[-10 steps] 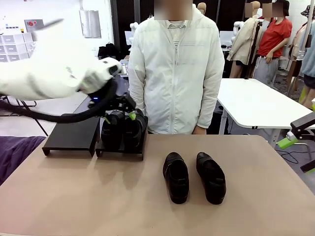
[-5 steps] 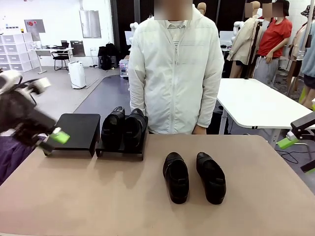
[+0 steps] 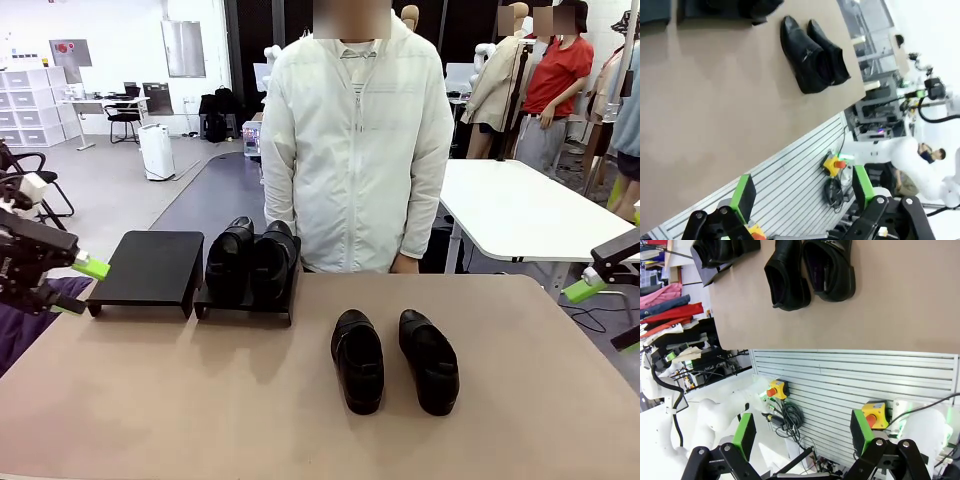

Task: Organize the shoes by placing them on the stand.
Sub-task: Place the Shoe from the middle of the table onto the Shoes Stand.

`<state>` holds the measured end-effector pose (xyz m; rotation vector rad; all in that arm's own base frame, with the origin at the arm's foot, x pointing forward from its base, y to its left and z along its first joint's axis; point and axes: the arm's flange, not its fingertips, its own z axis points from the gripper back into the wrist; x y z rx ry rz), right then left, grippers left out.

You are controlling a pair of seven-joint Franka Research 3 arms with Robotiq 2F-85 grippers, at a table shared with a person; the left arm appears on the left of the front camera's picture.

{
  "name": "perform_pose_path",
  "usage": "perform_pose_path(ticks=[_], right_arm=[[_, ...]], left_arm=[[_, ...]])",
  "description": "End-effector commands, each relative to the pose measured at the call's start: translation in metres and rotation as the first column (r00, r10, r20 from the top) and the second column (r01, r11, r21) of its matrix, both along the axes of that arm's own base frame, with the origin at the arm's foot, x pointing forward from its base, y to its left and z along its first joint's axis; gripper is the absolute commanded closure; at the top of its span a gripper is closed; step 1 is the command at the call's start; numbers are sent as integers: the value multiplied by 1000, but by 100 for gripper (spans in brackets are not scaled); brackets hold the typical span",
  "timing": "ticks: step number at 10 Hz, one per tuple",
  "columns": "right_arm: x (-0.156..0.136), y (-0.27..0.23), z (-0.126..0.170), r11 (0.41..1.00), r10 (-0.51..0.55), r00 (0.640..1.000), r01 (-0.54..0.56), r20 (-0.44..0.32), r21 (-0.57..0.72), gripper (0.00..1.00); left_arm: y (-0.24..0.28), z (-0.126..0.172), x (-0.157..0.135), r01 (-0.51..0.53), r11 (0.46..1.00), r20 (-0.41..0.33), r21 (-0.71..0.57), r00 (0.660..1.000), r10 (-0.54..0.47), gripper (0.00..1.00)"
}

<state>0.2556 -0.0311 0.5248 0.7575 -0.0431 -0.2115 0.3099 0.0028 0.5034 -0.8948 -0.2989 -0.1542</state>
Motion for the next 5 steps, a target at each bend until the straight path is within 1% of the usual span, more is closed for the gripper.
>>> perform_pose_path(ticks=[1,5], right_arm=[[1,1,3,1000,-8,1000,8,0,17,0],[1,1,3,1000,-8,1000,8,0,17,0]], left_arm=[[-5,7,-7,41,999,40,27,998,-42,0],[-5,7,-7,41,999,40,27,998,-42,0]])
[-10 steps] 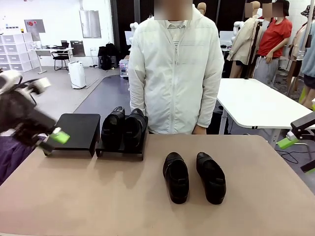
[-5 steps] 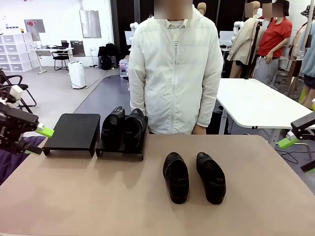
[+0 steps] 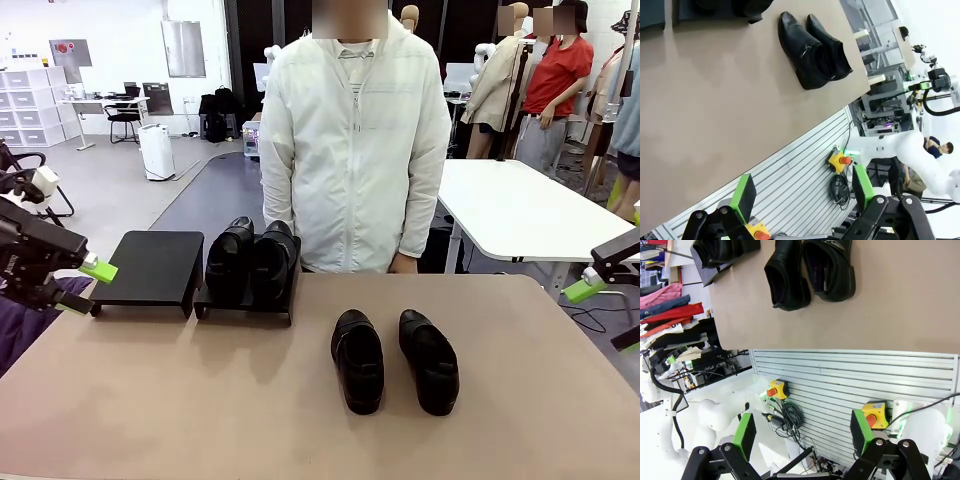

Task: Organize the shoes by placing them on the stand.
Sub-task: Pick up one Shoe and place it in the middle of the table.

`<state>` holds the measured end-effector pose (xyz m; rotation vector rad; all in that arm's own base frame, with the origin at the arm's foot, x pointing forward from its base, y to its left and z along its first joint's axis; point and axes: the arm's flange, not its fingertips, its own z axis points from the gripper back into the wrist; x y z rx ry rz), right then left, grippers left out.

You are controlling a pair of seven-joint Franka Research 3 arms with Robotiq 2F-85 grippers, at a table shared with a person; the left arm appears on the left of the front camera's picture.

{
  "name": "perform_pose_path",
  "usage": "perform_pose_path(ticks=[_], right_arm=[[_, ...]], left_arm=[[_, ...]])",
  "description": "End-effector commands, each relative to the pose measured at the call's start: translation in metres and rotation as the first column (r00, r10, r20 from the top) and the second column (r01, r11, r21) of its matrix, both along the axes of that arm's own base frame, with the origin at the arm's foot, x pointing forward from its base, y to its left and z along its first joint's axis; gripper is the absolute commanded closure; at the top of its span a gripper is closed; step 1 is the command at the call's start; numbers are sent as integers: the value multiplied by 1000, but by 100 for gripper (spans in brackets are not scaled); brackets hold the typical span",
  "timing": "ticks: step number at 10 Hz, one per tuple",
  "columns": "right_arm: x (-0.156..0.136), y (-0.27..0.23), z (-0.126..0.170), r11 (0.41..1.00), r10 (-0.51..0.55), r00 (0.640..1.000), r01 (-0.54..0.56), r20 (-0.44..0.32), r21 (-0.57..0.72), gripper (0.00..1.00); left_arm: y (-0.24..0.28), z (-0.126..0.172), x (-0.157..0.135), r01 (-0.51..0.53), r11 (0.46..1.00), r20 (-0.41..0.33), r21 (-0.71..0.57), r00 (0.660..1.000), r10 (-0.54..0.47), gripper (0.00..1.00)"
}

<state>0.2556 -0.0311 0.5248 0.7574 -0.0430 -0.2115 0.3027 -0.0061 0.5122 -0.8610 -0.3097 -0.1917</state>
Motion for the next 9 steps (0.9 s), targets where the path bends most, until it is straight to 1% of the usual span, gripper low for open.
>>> perform_pose_path(ticks=[1,6,7,8,9], right_arm=[[1,1,3,1000,-8,1000,8,0,17,0],[1,1,3,1000,-8,1000,8,0,17,0],[0,0,0,1000,0,1000,0,0,0,0],[6,22,1,996,21,1000,-21,9,-87,0],[31,64,-5,979,121,993,-118,6,-166,0]], left_arm=[[4,-2,0,20,1000,14,-10,1000,-19,0],[4,-2,0,20,1000,14,-10,1000,-19,0],[4,-2,0,20,1000,14,-10,1000,-19,0],[4,-2,0,20,1000,14,-10,1000,-19,0],[4,-2,0,20,1000,14,-10,1000,-19,0]])
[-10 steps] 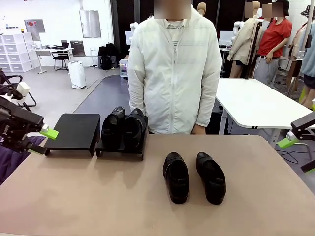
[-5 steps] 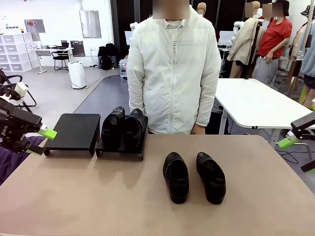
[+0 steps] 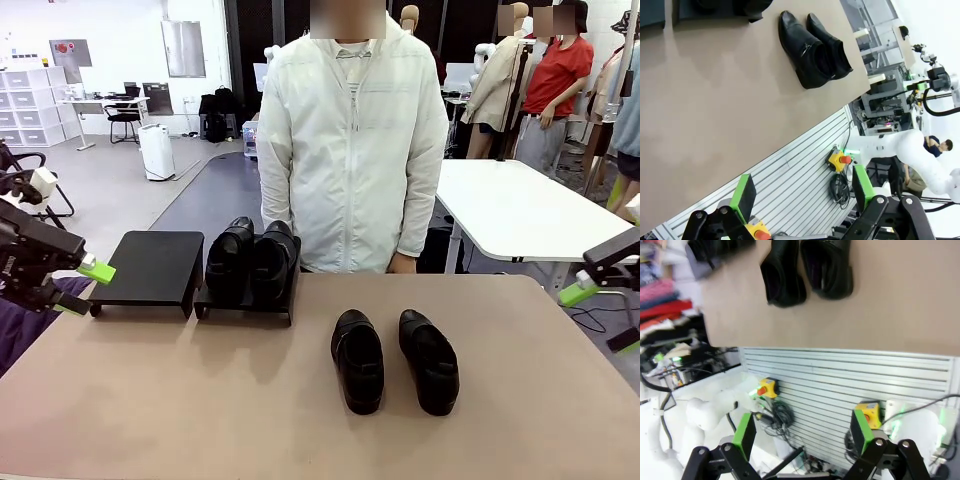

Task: Organize the shoes by placing them on the stand.
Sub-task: Pick up one Shoe and place it in the middle of the table.

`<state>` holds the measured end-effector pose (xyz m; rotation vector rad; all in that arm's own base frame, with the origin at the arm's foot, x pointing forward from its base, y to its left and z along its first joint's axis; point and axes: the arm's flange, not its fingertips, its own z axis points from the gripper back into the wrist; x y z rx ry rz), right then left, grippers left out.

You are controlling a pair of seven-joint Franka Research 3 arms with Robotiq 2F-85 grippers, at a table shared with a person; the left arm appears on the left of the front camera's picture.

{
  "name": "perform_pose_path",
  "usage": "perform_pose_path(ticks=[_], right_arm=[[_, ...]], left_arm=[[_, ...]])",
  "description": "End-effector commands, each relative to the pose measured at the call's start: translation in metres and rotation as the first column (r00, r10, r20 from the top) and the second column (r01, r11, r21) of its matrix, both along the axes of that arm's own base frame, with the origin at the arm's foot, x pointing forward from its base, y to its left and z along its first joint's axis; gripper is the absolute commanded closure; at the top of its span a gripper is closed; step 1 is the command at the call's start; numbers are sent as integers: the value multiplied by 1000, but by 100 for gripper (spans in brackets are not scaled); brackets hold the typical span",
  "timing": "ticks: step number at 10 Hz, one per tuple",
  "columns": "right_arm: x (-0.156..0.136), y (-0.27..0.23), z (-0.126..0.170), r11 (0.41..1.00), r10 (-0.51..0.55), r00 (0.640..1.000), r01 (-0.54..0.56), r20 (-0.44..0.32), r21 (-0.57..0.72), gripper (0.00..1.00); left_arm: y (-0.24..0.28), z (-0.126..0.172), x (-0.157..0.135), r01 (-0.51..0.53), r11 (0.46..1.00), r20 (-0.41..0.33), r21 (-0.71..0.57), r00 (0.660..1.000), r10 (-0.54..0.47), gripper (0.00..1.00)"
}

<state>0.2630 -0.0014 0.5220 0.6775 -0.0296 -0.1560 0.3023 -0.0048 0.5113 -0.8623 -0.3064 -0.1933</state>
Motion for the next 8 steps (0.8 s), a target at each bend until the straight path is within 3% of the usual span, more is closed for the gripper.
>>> perform_pose_path(ticks=[1,3,5,6,7,8], right_arm=[[52,83,-15,976,155,988,-157,-29,-152,0],[94,176,-66,933,201,972,-228,-122,-278,0],[104,222,-113,890,140,985,-170,-103,-422,0],[106,232,-122,885,88,996,-89,-25,-457,0],[105,227,-111,901,78,997,-62,19,-430,0],[91,237,-126,900,179,981,-193,-71,-391,0]], left_arm=[[3,-1,0,17,1000,16,-9,1000,-16,0],[3,-1,0,17,1000,16,-9,1000,-16,0],[3,-1,0,17,1000,16,-9,1000,-16,0],[3,-1,0,17,1000,16,-9,1000,-16,0],[3,-1,0,17,1000,16,-9,1000,-16,0],[3,-1,0,17,1000,16,-9,1000,-16,0]])
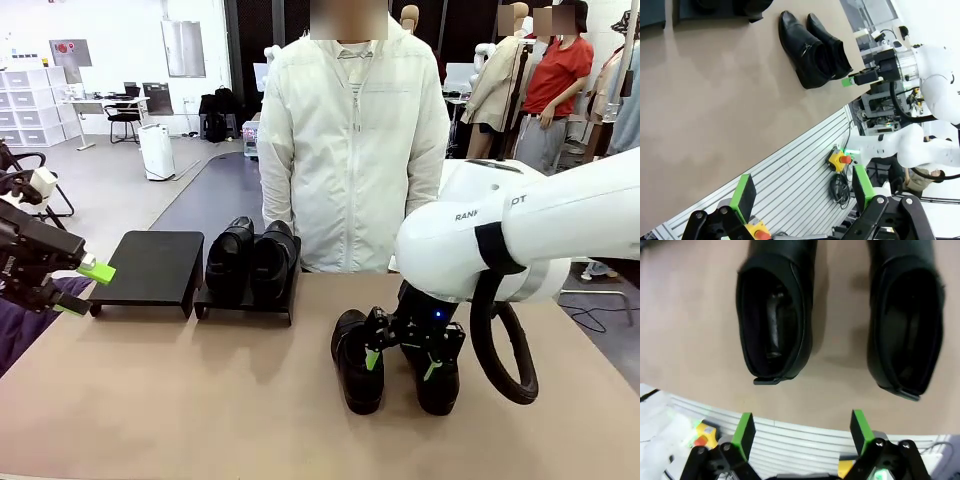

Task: Organize the shoes by placing them on the stand.
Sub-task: Pick up one Shoe and place it in the middle of the table.

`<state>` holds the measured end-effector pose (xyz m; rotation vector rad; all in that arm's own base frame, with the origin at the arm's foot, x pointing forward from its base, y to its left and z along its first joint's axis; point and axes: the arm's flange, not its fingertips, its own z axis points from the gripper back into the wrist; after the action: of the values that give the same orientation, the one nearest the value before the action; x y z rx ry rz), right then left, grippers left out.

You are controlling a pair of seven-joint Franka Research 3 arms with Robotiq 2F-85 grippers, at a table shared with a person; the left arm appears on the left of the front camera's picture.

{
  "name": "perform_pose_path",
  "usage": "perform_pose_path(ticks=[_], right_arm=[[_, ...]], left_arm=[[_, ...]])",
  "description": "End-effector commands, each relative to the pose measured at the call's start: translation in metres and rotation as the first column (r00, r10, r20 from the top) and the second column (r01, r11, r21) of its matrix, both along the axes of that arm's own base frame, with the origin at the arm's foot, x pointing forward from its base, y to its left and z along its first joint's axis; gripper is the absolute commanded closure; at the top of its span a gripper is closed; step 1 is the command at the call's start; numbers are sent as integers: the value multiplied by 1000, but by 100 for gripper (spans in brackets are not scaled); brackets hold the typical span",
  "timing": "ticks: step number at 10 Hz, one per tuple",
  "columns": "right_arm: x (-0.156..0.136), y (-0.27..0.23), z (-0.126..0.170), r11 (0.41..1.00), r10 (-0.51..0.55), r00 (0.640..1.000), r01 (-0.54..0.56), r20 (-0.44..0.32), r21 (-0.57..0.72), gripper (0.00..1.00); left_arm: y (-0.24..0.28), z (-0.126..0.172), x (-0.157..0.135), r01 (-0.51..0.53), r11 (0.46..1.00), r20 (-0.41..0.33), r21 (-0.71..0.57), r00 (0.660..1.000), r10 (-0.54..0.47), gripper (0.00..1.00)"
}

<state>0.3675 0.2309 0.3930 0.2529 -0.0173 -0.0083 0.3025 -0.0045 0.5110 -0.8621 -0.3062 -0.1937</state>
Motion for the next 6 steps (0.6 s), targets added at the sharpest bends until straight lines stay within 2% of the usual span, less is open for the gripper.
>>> perform_pose_path(ticks=[1,2,3,4,6], right_arm=[[-14,5,2,999,40,998,-40,-47,16,0],[-14,5,2,999,40,998,-40,-47,16,0],[-4,2,0,1000,14,1000,-13,-17,6,0],[12,8,-4,998,23,999,-24,-29,-54,0],[37,20,-11,994,16,1000,-14,14,-108,0]], left_arm=[[3,-1,0,16,1000,17,-10,1000,-16,0],[3,-1,0,16,1000,17,-10,1000,-16,0],[3,-1,0,16,1000,17,-10,1000,-16,0],[3,-1,0,16,1000,17,-10,1000,-16,0],[3,-1,0,16,1000,17,-10,1000,-16,0]])
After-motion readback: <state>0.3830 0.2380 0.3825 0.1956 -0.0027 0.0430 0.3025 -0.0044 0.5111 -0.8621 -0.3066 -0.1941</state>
